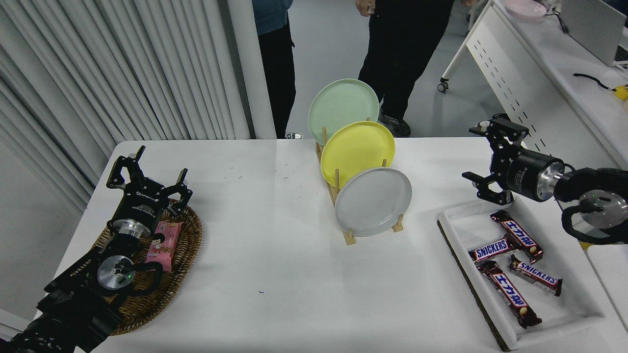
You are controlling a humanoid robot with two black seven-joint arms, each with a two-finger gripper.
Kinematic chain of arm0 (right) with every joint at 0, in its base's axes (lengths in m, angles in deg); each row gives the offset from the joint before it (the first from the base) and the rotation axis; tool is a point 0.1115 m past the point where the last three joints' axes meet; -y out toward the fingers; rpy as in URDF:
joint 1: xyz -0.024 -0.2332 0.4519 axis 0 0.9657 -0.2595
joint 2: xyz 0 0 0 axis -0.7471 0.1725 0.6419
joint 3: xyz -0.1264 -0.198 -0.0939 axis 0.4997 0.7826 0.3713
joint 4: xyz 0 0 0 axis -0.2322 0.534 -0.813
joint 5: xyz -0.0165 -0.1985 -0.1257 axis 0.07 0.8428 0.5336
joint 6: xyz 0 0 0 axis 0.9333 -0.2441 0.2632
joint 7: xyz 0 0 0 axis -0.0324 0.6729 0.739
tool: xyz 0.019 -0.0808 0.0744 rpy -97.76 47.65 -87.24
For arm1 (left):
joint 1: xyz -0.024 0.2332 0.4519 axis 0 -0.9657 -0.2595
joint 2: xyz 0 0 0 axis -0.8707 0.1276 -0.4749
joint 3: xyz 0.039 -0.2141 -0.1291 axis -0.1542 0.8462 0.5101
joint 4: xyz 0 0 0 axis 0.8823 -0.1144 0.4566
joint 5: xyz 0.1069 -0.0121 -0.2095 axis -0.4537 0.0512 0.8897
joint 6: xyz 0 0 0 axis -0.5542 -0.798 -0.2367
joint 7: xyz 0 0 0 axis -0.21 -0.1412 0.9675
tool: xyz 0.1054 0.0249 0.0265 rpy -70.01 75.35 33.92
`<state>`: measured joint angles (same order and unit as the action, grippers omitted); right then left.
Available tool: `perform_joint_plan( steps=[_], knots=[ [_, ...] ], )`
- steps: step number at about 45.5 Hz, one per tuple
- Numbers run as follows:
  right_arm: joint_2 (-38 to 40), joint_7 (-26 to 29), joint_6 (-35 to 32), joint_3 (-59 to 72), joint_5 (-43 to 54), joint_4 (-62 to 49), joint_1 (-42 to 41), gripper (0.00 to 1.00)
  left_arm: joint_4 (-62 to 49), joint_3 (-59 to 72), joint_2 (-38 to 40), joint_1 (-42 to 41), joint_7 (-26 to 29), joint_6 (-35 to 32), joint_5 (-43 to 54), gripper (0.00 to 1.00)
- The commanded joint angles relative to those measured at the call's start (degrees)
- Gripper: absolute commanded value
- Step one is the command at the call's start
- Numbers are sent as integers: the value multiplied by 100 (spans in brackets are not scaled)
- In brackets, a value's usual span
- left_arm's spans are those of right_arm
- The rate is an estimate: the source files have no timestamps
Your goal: Place the plate on the table
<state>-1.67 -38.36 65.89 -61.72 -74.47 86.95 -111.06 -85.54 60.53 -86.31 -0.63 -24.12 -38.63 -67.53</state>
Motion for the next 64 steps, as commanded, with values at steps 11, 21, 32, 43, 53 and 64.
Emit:
perform_joint_plan(
  steps=[11,21,32,43,53,64],
  knots=[
    [-926,302,1120,1,-1005,163,-302,100,-5,6,0,0,0,1,0,100],
    [-1110,786,1208,-7,-1181,452,-302,100,4,-2,0,0,0,1,0,100],
    [-1418,795,1419,-42,-1331,541,-337,100,4,-2,0,0,0,1,0,100],
    [-1541,786,1463,-16,-1217,541,-434,100,4,6,0,0,0,-8,0,100],
    [-1541,786,1972,-139,-1058,436,-460,100,4,-2,0,0,0,-8,0,100],
    [-1550,786,2149,-253,-1084,321,-408,100,-5,7,0,0,0,1,0,100]
  ],
)
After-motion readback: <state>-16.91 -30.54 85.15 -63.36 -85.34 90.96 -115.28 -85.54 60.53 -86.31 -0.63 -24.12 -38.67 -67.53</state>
